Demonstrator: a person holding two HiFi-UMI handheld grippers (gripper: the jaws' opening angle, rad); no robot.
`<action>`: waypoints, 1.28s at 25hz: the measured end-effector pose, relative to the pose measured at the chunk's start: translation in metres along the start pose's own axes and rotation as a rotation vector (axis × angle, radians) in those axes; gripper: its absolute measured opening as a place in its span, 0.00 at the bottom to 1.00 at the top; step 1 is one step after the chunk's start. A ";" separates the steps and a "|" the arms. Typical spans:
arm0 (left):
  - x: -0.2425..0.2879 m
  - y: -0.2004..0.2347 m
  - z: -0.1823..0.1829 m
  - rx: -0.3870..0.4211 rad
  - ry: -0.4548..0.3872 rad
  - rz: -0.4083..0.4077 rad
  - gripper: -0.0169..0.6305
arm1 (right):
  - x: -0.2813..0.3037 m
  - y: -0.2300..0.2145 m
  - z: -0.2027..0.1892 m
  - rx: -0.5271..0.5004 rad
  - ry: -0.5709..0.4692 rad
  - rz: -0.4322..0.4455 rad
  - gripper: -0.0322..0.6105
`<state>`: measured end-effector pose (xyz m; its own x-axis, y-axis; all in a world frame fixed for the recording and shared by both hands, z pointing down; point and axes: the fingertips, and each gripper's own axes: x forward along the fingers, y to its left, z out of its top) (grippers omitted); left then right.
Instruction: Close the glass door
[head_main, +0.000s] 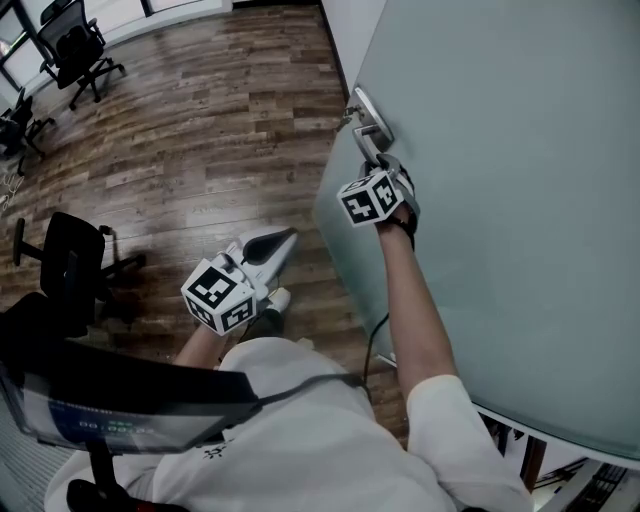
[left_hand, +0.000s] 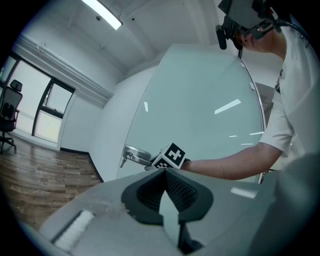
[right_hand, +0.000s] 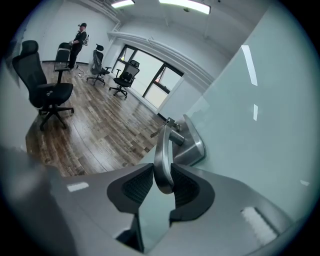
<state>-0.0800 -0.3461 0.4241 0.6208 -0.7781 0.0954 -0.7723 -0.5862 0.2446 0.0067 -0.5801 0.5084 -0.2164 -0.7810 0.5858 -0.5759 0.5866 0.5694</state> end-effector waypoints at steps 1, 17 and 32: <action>-0.005 -0.006 -0.002 0.002 -0.001 0.012 0.04 | -0.001 0.003 0.000 -0.002 -0.005 0.002 0.21; -0.098 -0.079 -0.038 -0.037 -0.020 0.286 0.03 | -0.028 0.040 0.019 -0.029 -0.066 0.045 0.19; -0.159 -0.084 -0.029 -0.022 -0.066 0.365 0.03 | -0.055 0.088 0.033 -0.080 -0.114 0.089 0.19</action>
<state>-0.1096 -0.1667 0.4165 0.2948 -0.9483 0.1176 -0.9377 -0.2634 0.2266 -0.0581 -0.4922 0.5071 -0.3545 -0.7415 0.5696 -0.4867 0.6665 0.5647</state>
